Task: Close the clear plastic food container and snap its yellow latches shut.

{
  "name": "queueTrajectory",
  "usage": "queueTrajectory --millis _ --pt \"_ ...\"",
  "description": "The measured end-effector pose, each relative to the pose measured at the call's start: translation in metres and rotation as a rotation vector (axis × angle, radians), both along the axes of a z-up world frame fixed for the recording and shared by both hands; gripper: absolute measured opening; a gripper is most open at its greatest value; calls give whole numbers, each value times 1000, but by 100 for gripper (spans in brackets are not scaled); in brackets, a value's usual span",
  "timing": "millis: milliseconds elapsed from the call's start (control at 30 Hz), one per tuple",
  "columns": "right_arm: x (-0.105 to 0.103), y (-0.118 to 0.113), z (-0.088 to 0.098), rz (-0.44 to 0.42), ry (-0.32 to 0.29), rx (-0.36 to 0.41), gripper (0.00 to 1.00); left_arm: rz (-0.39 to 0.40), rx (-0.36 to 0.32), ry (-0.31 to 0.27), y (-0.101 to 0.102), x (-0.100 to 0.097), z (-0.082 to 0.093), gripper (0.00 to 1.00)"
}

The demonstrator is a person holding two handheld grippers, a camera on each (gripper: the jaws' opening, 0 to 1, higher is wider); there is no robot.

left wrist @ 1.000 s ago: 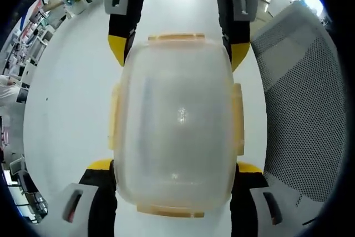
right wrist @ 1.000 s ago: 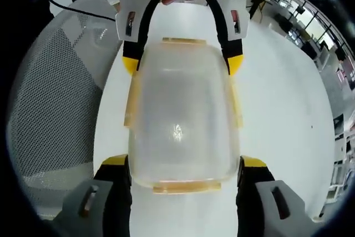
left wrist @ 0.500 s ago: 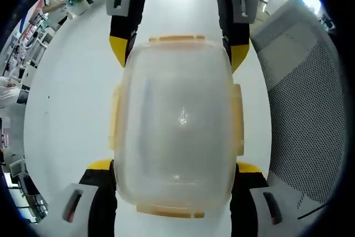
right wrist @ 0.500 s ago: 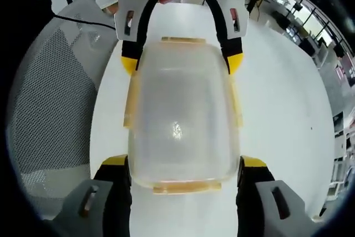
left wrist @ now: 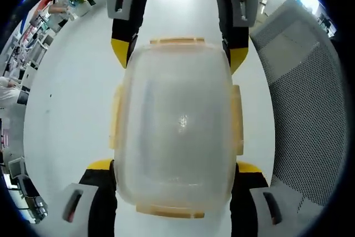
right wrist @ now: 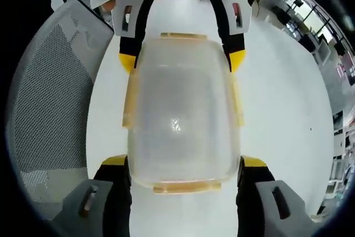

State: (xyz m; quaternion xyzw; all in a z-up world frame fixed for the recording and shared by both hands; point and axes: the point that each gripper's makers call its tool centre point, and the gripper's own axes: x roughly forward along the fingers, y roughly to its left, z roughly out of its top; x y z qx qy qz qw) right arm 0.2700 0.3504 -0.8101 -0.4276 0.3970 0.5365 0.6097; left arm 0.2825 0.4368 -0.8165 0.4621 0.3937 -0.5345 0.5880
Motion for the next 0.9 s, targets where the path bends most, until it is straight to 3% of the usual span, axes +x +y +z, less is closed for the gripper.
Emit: queueTrajectory --millis 900 --pt "41 18 1 -1 1 41 76 8 19 -2 18 40 0 82"
